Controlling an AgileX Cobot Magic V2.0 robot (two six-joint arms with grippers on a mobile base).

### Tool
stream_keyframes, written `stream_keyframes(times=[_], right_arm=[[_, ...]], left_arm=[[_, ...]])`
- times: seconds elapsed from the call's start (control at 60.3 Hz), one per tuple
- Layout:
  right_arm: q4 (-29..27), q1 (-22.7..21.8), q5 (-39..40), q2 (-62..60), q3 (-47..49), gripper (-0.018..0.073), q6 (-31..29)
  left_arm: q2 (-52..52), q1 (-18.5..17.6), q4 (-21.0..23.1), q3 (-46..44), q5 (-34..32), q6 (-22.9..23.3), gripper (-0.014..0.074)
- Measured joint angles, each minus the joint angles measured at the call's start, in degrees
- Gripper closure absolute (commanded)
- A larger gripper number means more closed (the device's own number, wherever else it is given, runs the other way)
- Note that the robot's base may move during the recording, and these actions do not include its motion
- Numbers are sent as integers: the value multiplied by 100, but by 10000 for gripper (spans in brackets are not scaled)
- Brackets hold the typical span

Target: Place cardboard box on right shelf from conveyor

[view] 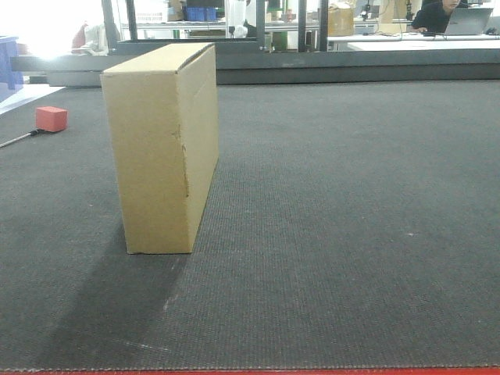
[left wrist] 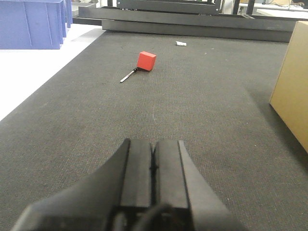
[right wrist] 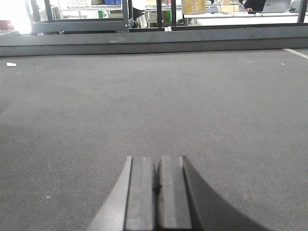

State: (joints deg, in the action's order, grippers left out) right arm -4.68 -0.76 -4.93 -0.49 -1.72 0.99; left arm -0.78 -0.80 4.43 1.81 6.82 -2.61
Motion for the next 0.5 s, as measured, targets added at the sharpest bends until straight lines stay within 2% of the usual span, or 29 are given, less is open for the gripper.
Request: stream_keyframes(times=[0.498], right_arm=[[0,0,0,0,0,503,0]], left_arm=[[0,0,0,0,0,0,713]])
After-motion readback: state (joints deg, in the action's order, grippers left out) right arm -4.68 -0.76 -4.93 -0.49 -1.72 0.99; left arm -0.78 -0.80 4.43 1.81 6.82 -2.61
